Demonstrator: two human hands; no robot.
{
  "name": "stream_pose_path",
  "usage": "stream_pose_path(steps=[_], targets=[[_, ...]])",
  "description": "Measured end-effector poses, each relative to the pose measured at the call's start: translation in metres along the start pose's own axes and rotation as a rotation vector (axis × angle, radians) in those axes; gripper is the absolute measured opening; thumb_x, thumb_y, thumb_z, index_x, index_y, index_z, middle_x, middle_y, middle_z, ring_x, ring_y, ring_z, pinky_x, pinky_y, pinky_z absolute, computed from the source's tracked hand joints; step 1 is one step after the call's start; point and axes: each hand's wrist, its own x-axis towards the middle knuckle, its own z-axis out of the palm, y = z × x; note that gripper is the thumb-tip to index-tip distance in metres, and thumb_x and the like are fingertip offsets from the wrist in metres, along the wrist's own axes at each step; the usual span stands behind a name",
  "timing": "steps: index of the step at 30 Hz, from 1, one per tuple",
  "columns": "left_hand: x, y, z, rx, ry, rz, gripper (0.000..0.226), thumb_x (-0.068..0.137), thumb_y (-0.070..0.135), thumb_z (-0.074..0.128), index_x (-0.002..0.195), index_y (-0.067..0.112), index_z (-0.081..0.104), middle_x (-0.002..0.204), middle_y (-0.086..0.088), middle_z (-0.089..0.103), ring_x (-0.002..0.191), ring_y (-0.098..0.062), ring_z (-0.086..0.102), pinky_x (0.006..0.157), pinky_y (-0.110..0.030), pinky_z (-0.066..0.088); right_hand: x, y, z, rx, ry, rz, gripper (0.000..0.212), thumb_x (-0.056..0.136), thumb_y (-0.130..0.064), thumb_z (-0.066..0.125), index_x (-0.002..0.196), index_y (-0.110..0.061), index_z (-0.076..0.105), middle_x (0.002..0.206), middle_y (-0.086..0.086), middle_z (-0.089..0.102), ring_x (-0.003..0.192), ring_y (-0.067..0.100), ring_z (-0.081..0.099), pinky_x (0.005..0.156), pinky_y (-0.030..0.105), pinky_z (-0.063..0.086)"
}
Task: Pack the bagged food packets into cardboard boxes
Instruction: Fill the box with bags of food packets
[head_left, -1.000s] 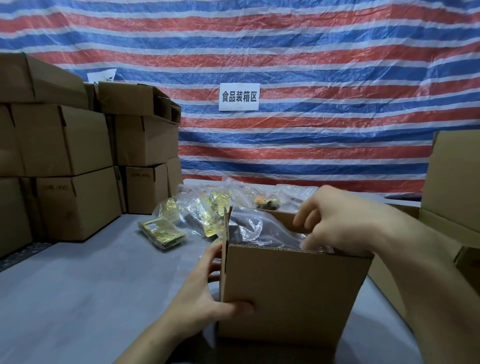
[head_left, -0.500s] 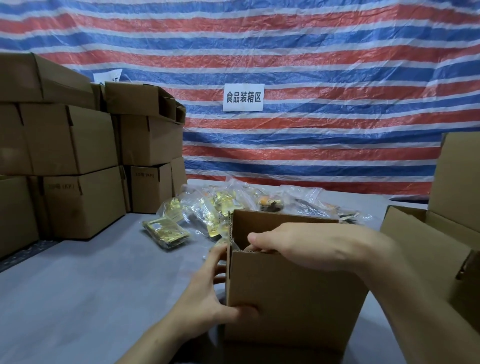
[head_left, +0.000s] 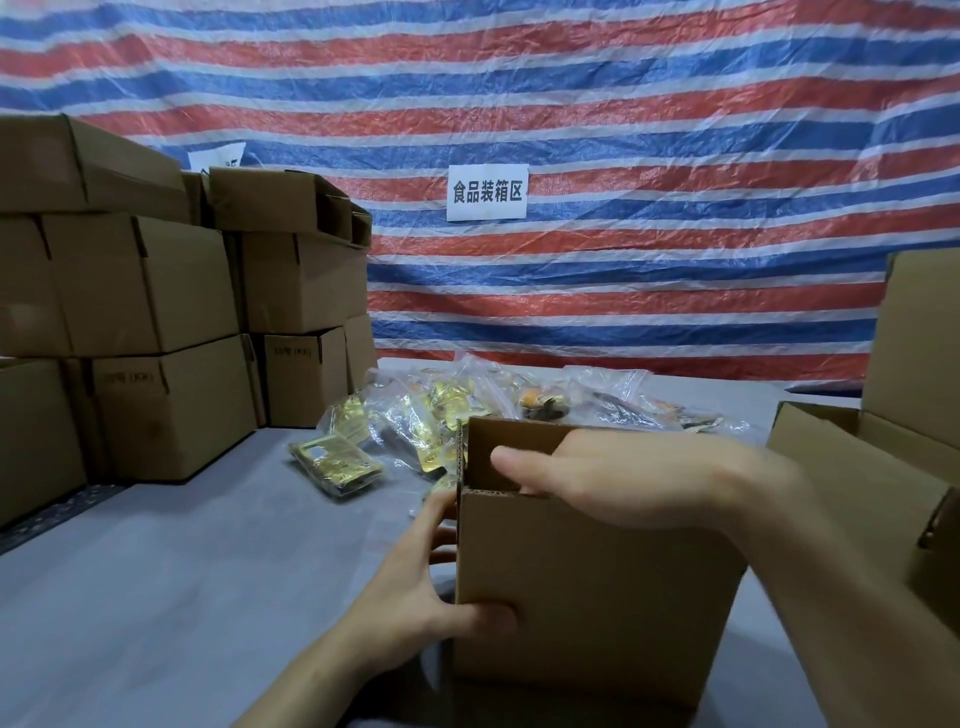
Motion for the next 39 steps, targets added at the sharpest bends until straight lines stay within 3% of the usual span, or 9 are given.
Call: stream_pose_path(steps=[5, 10, 15, 19, 22, 25, 31, 36, 39], targets=[[0.004, -0.005, -0.013, -0.076, 0.113, -0.055, 0.102, 0.043, 0.047, 0.090, 0.136, 0.030, 0.052, 0.127, 0.004, 0.068, 0.117, -0.012, 0.064, 0.088, -0.020, 0.052, -0.022, 0.028, -0.042, 0.219, 0.471, -0.319, 0.047, 0.091, -0.060, 0.038, 0.100, -0.030, 0.074, 0.101, -0.018, 0.074, 0.096, 0.000, 0.069, 0.087, 0.030, 0.054], [0.012, -0.008, -0.017, -0.279, 0.253, -0.079, 0.097, 0.023, 0.025, 0.081, 0.119, 0.017, 0.063, 0.104, -0.002, 0.075, 0.099, -0.022, 0.068, 0.069, -0.028, 0.056, -0.011, 0.064, -0.051, 0.365, 0.816, -0.247, 0.033, 0.107, -0.026, 0.044, 0.093, -0.023, 0.075, 0.088, -0.009, 0.076, 0.081, 0.007, 0.071, 0.074, 0.031, 0.052], [0.011, -0.007, -0.020, -0.446, 0.308, -0.052, 0.090, 0.018, 0.015, 0.068, 0.108, 0.009, 0.069, 0.097, -0.014, 0.076, 0.085, -0.030, 0.071, 0.067, -0.042, 0.056, 0.045, 0.102, -0.028, 0.384, 0.710, -0.032, 0.025, 0.102, -0.008, 0.046, 0.106, -0.021, 0.067, 0.095, -0.001, 0.072, 0.085, 0.016, 0.070, 0.072, 0.033, 0.057], [0.006, -0.010, -0.024, -0.564, 0.373, -0.081, 0.062, 0.035, 0.022, 0.066, 0.096, 0.021, 0.079, 0.102, -0.016, 0.076, 0.089, -0.035, 0.071, 0.081, -0.055, 0.057, 0.081, 0.132, 0.016, 0.406, 0.546, -0.053, 0.051, 0.086, 0.018, 0.038, 0.106, -0.017, 0.069, 0.101, 0.004, 0.072, 0.095, 0.027, 0.069, 0.073, 0.032, 0.056], [0.005, -0.010, -0.024, -0.589, 0.398, -0.110, 0.059, 0.037, 0.025, 0.065, 0.094, 0.025, 0.081, 0.103, -0.014, 0.077, 0.089, -0.034, 0.074, 0.078, -0.054, 0.056, 0.093, 0.150, 0.053, 0.320, 0.372, -0.125, 0.067, 0.078, 0.024, 0.033, 0.112, -0.018, 0.072, 0.115, 0.002, 0.073, 0.105, 0.022, 0.070, 0.093, 0.042, 0.055], [0.005, -0.009, -0.023, -0.572, 0.406, -0.118, 0.058, 0.035, 0.026, 0.064, 0.091, 0.029, 0.081, 0.097, -0.009, 0.079, 0.081, -0.028, 0.076, 0.075, -0.050, 0.055, 0.097, 0.154, 0.074, 0.253, 0.243, -0.185, 0.061, 0.086, 0.018, 0.044, 0.112, -0.027, 0.074, 0.106, -0.021, 0.069, 0.091, -0.022, 0.060, 0.085, 0.009, 0.047], [0.006, -0.006, -0.018, -0.566, 0.429, -0.125, 0.050, 0.039, 0.025, 0.064, 0.085, 0.033, 0.081, 0.087, -0.004, 0.079, 0.073, -0.023, 0.076, 0.058, -0.040, 0.060, 0.100, 0.146, 0.077, 0.078, 0.294, -0.039, 0.054, 0.092, -0.019, 0.055, 0.074, -0.070, 0.059, 0.075, -0.016, 0.062, 0.086, 0.009, 0.059, 0.097, 0.039, 0.046], [0.005, -0.002, -0.014, -0.551, 0.424, -0.123, 0.042, 0.050, 0.017, 0.061, 0.085, 0.029, 0.080, 0.084, -0.003, 0.078, 0.071, -0.023, 0.075, 0.054, -0.035, 0.062, 0.098, 0.145, 0.076, 0.102, 0.374, 0.018, 0.047, 0.089, -0.018, 0.067, 0.050, -0.043, 0.063, 0.090, 0.004, 0.075, 0.093, 0.021, 0.070, 0.087, 0.030, 0.052], [0.005, 0.000, -0.013, -0.520, 0.402, -0.131, 0.056, 0.050, 0.018, 0.064, 0.106, 0.017, 0.070, 0.093, -0.008, 0.078, 0.081, -0.031, 0.074, 0.069, -0.047, 0.060, 0.103, 0.145, 0.077, 0.033, 0.444, -0.022, 0.033, 0.089, -0.018, 0.070, 0.063, -0.038, 0.074, 0.115, 0.004, 0.070, 0.107, 0.021, 0.060, 0.089, 0.032, 0.048]])
